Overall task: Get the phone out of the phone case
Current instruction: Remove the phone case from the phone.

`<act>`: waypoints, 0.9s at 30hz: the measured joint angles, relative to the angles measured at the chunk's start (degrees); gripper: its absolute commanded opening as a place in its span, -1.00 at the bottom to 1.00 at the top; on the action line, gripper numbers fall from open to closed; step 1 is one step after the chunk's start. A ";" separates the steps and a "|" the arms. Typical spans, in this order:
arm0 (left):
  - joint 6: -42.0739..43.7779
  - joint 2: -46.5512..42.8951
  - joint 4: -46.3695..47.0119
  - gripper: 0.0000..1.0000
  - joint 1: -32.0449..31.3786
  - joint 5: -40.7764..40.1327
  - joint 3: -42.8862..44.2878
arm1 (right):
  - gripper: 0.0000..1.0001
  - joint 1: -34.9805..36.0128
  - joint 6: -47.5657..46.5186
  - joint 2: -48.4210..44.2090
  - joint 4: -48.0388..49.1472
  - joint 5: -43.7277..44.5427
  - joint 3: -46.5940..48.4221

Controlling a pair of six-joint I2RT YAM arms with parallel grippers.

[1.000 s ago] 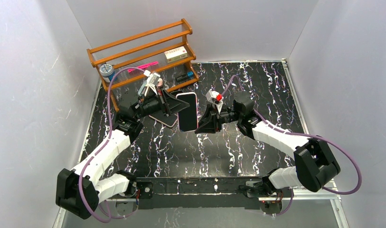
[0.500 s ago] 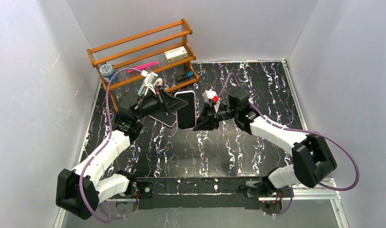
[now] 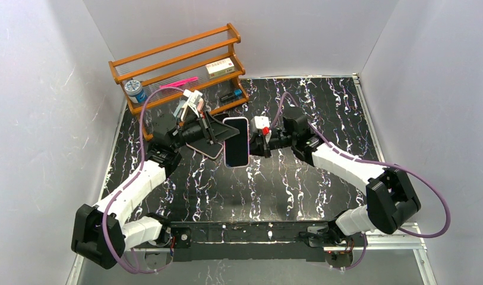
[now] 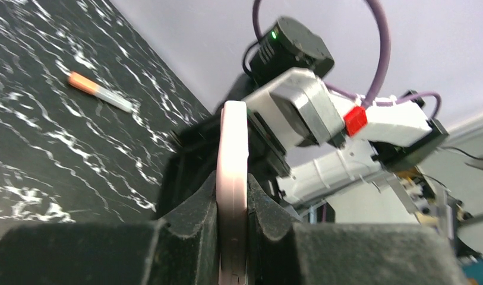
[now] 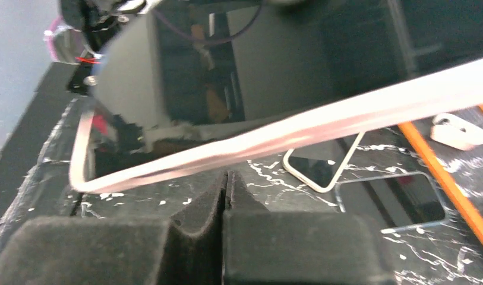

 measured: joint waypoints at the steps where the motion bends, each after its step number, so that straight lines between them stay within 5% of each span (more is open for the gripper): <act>1: -0.74 0.00 -0.09 -1.00 -0.55 0.63 0.00 | -0.97 0.02 -0.44 0.04 0.15 1.40 0.39; 4: -1.03 -0.02 -0.68 -1.00 -1.62 2.12 0.04 | -0.96 0.02 -1.33 0.04 1.31 4.44 0.81; 13: 14.99 -2.25 -14.43 -1.00 -1.60 -1.84 3.30 | -0.10 -0.52 4.11 -4.59 1.68 7.63 -3.67; 27: 15.89 -3.72 -6.58 -1.00 -1.44 -0.50 2.84 | 0.01 -0.50 19.39 -8.37 11.76 -1.38 -8.35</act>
